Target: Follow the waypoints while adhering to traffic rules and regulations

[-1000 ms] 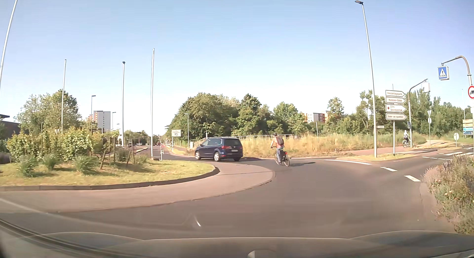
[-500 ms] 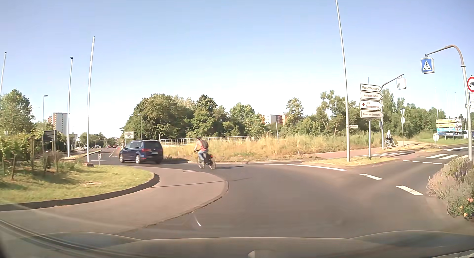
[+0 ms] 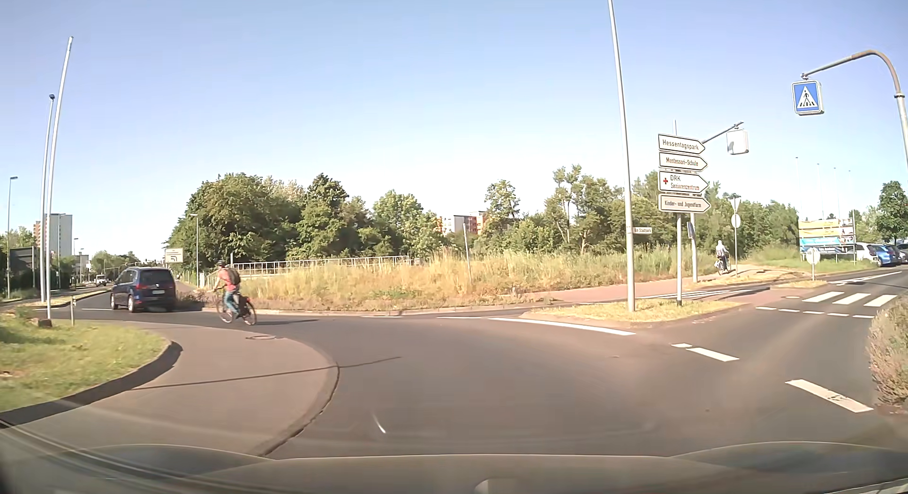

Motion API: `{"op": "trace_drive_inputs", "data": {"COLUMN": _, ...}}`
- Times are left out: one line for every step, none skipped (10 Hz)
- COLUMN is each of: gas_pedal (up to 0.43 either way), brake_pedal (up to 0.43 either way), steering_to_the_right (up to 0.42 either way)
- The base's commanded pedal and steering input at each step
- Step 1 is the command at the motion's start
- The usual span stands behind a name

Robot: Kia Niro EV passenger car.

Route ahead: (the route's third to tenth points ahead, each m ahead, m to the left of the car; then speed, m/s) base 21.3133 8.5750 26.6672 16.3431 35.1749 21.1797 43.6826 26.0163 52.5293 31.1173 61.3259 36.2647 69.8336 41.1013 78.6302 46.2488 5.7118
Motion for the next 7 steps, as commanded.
{"op": "trace_drive_inputs", "data": {"gas_pedal": 0.000, "brake_pedal": 0.000, "steering_to_the_right": 0.078}}
{"op": "trace_drive_inputs", "data": {"gas_pedal": 0.000, "brake_pedal": 0.000, "steering_to_the_right": 0.043}}
{"op": "trace_drive_inputs", "data": {"gas_pedal": 0.000, "brake_pedal": 0.000, "steering_to_the_right": 0.013}}
{"op": "trace_drive_inputs", "data": {"gas_pedal": 0.000, "brake_pedal": 0.000, "steering_to_the_right": -0.020}}
{"op": "trace_drive_inputs", "data": {"gas_pedal": 0.000, "brake_pedal": 0.000, "steering_to_the_right": -0.060}}
{"op": "trace_drive_inputs", "data": {"gas_pedal": 0.000, "brake_pedal": 0.000, "steering_to_the_right": -0.093}}
{"op": "trace_drive_inputs", "data": {"gas_pedal": 0.000, "brake_pedal": 0.000, "steering_to_the_right": -0.130}}
